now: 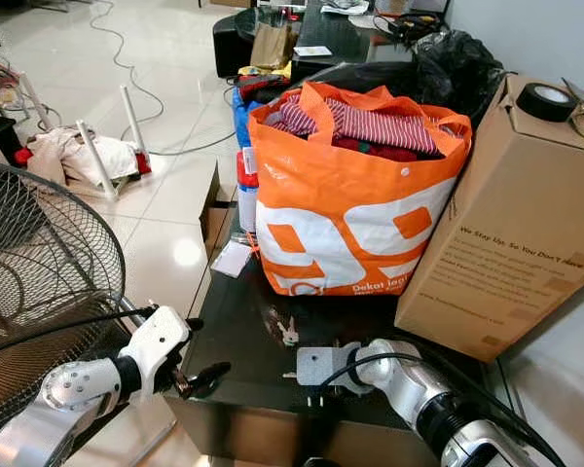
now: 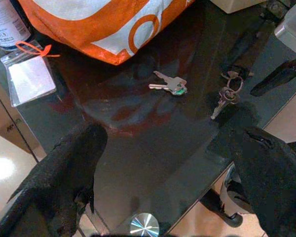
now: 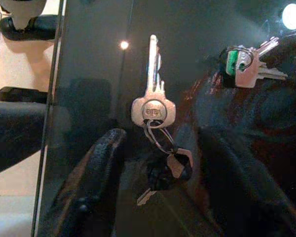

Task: Hang keys on a hook

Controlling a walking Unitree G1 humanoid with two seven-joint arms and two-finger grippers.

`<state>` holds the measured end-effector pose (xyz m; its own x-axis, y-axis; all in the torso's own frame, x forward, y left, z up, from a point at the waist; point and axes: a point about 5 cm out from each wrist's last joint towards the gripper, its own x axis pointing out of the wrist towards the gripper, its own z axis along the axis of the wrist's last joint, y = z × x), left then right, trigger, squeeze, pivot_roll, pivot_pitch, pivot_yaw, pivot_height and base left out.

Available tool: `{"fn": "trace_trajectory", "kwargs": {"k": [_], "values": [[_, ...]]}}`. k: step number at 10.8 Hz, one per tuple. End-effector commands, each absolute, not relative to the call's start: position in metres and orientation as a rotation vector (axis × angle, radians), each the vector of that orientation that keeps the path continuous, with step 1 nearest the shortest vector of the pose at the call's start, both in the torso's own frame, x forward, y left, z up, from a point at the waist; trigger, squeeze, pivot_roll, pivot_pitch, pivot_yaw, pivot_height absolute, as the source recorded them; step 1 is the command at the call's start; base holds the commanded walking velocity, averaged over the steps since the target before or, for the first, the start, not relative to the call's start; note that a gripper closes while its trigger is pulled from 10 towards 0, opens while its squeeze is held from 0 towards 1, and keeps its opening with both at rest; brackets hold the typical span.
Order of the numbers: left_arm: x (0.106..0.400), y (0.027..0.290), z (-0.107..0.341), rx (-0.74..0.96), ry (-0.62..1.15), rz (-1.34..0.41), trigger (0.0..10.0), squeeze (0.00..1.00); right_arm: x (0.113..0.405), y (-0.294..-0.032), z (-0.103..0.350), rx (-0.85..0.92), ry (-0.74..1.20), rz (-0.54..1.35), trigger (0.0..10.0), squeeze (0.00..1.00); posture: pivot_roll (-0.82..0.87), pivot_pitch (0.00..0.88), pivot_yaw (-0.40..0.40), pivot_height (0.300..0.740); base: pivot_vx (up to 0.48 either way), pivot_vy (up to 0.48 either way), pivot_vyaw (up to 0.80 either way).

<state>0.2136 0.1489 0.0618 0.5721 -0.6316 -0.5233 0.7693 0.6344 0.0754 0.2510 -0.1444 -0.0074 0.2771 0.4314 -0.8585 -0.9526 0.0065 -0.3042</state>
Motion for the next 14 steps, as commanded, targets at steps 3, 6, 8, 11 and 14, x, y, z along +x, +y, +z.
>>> {"fn": "trace_trajectory", "kwargs": {"k": [3,6,8,11,14], "values": [[0.2113,0.1464,0.0652,0.312,0.485,-0.865,10.0,0.00,0.2533,-0.1427,-0.0092,-1.056,0.622,1.196,0.0,0.00,-0.09,0.000,-0.051,0.740,0.000,0.000,0.00],[0.2084,0.1473,0.0638,0.307,0.508,-0.877,10.0,0.00,0.2549,-0.1408,-0.0117,-1.056,0.605,1.161,0.0,0.00,-0.09,0.000,-0.049,0.740,0.000,0.000,0.00],[0.2083,0.1472,0.0640,0.307,0.512,-0.883,10.0,0.00,0.2553,-0.1404,-0.0125,-1.066,0.600,1.158,0.0,0.00,-0.09,0.000,-0.046,0.740,0.000,0.000,0.00],[0.2089,0.1466,0.0644,0.307,0.514,-0.889,10.0,0.00,0.2562,-0.1434,-0.0131,-1.075,0.603,1.155,0.0,0.00,-0.09,0.000,-0.045,0.740,0.000,0.000,0.00],[0.2099,0.1454,0.0656,0.310,0.510,-0.894,10.0,0.00,0.2607,-0.1430,-0.0059,-1.051,0.565,1.151,0.0,0.00,-0.09,0.000,-0.043,0.740,0.000,0.000,0.00]]}}
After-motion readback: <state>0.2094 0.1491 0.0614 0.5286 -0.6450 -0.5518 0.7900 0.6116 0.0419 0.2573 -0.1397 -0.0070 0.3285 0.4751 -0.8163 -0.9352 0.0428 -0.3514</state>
